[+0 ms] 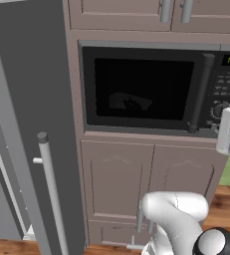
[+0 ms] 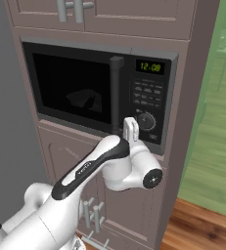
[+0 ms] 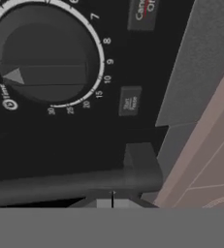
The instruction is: Place the tupperware containing the fish and carrot meal in the microwave. Close the microwave door and press the start button to reheat the meal.
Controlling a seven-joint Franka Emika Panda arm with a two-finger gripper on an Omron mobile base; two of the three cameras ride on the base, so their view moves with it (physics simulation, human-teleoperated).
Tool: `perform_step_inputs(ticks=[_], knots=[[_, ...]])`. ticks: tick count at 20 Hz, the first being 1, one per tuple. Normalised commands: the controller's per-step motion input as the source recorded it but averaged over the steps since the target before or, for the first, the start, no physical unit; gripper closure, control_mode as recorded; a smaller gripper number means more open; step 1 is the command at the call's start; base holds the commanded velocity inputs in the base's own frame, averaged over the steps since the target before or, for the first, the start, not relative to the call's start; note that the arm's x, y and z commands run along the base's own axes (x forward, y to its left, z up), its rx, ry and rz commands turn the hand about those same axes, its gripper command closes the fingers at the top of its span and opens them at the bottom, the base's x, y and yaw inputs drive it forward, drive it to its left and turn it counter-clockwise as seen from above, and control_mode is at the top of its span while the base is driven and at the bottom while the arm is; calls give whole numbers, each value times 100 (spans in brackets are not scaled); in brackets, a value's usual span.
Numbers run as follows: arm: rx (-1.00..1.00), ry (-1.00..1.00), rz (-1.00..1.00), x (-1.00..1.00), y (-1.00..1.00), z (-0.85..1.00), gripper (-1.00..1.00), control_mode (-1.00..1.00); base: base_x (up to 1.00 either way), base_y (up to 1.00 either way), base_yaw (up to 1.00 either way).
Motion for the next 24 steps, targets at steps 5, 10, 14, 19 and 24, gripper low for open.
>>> perform_step_inputs(ticks=[5, 10, 14, 19, 24], knots=[[8, 1, 0, 14, -6, -3, 100, -100, 0, 0, 0], [4, 1, 0, 15, -14, -7, 100, -100, 0, 0, 0], [1, 2, -2, 25, -12, -9, 100, -100, 0, 0, 0], [0, 2, -3, 29, -7, -20, 100, -100, 0, 0, 0], [0, 0, -3, 26, -11, -19, 100, -100, 0, 0, 0]])
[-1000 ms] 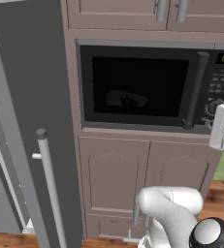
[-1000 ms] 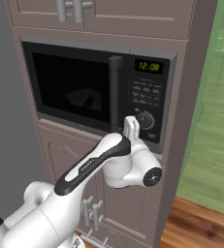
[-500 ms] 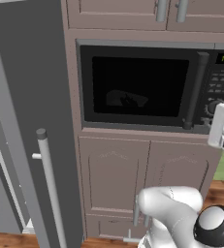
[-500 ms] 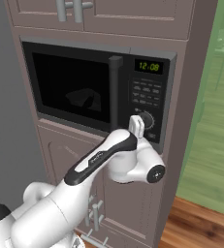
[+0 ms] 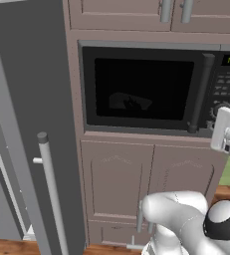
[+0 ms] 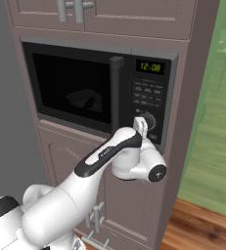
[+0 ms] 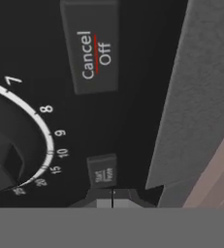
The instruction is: Place the tupperware containing the fish and carrot meal in the microwave. Close the microwave door and press the start button to reheat the meal.
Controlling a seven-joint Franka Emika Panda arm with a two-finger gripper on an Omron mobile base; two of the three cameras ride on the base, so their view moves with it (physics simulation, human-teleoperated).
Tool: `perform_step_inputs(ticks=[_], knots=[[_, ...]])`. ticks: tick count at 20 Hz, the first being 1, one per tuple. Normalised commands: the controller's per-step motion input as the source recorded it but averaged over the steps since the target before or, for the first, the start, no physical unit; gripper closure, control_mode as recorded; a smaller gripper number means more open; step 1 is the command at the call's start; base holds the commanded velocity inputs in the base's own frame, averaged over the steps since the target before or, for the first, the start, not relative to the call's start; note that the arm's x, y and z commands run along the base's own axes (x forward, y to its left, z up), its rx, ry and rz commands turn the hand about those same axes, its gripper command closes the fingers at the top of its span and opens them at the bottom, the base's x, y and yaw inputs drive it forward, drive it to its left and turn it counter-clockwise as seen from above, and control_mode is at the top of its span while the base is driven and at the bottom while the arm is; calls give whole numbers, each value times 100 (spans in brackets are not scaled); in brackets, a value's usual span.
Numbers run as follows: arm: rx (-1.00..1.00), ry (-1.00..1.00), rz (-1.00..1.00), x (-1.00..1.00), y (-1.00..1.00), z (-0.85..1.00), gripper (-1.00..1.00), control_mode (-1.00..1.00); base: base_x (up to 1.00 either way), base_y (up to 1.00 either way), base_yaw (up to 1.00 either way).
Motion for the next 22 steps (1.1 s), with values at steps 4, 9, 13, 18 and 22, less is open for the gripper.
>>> perform_step_inputs(ticks=[4, 9, 13, 18, 22], knots=[[0, 0, -4, 25, -18, -8, 100, -100, 0, 0, 0], [0, 0, -5, 27, -14, -11, 100, -100, 0, 0, 0], [0, 0, -6, 33, -9, -9, 100, -100, 0, 0, 0], [0, 0, -10, 39, -9, -6, 100, -100, 0, 0, 0], [0, 0, -20, 49, -12, -6, 100, -100, 0, 0, 0]])
